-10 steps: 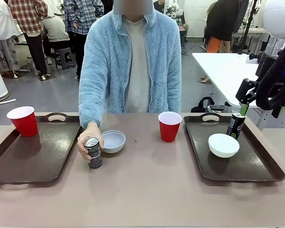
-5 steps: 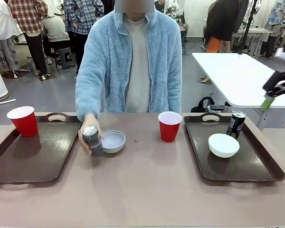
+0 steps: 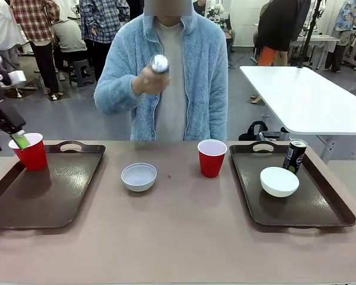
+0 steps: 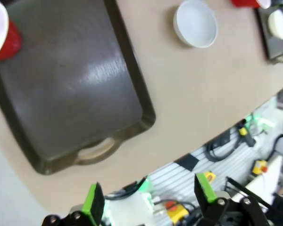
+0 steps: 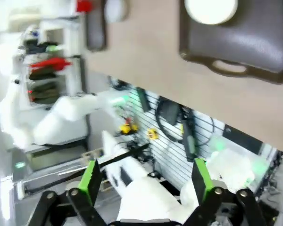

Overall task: Prepare tableware on both trays.
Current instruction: Pick up a Picnic Bowl from the table and place it on a Handle tray.

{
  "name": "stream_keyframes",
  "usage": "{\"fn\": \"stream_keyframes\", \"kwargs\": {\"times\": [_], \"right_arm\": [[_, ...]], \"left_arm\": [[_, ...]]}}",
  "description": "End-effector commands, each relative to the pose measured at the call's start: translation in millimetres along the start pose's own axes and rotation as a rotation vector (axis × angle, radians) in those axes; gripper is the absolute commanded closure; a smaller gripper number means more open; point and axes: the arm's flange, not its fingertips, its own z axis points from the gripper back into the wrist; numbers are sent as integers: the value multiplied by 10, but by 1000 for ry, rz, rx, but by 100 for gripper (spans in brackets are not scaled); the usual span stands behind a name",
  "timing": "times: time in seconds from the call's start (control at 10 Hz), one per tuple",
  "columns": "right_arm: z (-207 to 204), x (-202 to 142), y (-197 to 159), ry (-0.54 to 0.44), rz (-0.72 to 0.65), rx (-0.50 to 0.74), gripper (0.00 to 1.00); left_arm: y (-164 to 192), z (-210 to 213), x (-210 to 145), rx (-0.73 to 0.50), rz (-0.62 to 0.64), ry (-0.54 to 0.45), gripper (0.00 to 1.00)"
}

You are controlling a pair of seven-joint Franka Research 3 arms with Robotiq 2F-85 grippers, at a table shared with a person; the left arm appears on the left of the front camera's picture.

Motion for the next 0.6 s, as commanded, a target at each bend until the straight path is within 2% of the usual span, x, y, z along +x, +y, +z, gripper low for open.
{"fn": "stream_keyframes", "kwargs": {"times": [0.0, 0.2, 0.3, 0.4, 0.5], "right_arm": [[-8, 63, -136, 23, 69, 168, 0], [-101, 146, -265, 59, 26, 186, 0], [-184, 241, -297, 49, 30, 132, 0], [-97, 43, -233, 36, 39, 174, 0], [-97, 43, -233, 36, 39, 174, 0]], "left_arm": [[-198, -119, 204, 99, -21, 13, 0], [-451, -371, 359, 137, -47, 27, 0], [-571, -531, 434, 162, -59, 34, 0], [-683, -693, 508, 195, -73, 32, 0], [-756, -845, 563, 240, -110, 30, 0]]}}
